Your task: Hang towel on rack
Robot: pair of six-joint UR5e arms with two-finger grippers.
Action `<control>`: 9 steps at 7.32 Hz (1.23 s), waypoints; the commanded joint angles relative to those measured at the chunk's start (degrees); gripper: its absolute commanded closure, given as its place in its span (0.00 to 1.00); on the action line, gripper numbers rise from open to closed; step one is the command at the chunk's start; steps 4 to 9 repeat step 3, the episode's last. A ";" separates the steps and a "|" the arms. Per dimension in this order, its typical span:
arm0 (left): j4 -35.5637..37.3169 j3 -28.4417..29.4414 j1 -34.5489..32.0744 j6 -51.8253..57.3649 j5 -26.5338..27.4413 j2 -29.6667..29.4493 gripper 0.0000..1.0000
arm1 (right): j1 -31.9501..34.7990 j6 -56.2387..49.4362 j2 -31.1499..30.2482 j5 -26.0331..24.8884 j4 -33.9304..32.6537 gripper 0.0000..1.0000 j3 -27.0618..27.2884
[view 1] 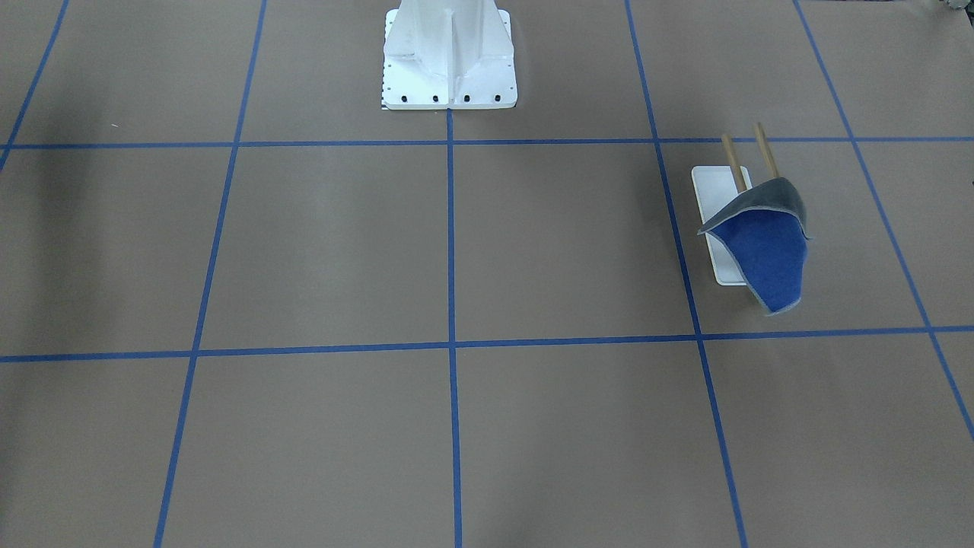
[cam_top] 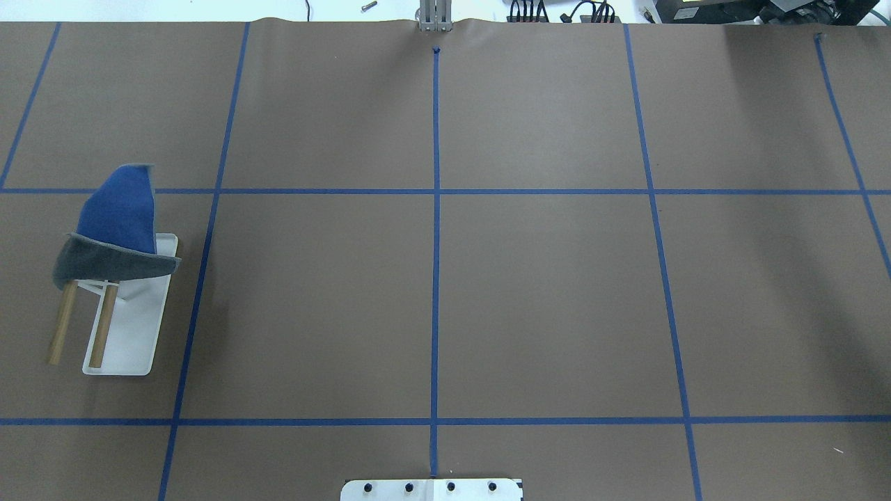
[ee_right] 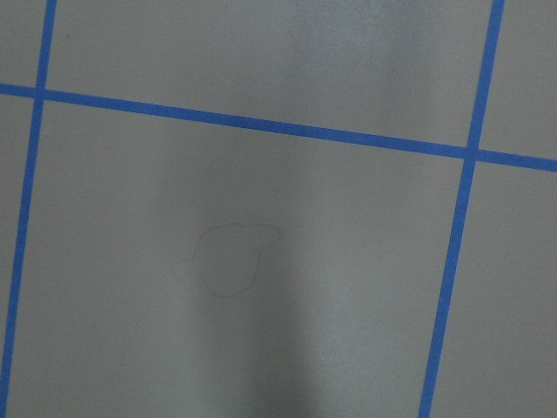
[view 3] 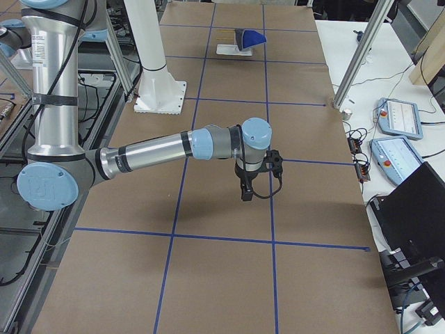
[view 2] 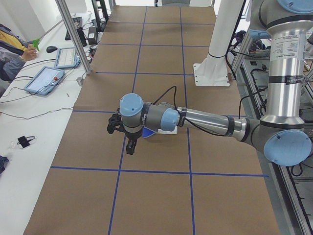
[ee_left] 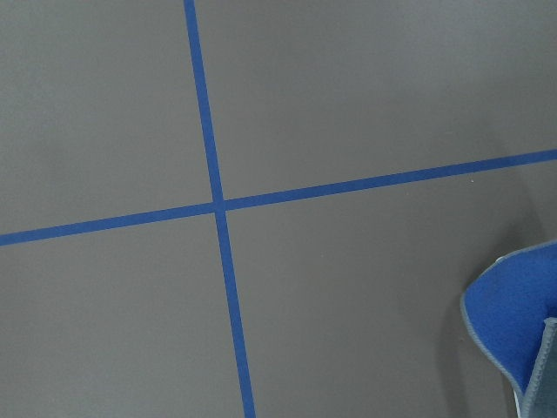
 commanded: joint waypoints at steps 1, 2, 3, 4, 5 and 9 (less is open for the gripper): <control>-0.02 -0.03 0.00 0.00 -0.06 0.29 0.02 | 0.00 0.06 0.00 0.55 0.00 0.00 -0.15; 0.07 -0.90 -0.17 0.00 -0.23 0.56 0.02 | 0.00 0.15 0.00 0.55 0.00 0.00 -0.24; 0.16 -1.26 -0.18 0.00 -0.32 0.73 0.02 | -0.09 0.24 0.09 0.55 0.00 0.00 -0.41; 0.16 -1.26 -0.18 0.00 -0.32 0.73 0.02 | -0.09 0.24 0.09 0.55 0.00 0.00 -0.41; 0.16 -1.26 -0.18 0.00 -0.32 0.73 0.02 | -0.09 0.24 0.09 0.55 0.00 0.00 -0.41; 0.16 -1.26 -0.18 0.00 -0.32 0.73 0.02 | -0.09 0.24 0.09 0.55 0.00 0.00 -0.41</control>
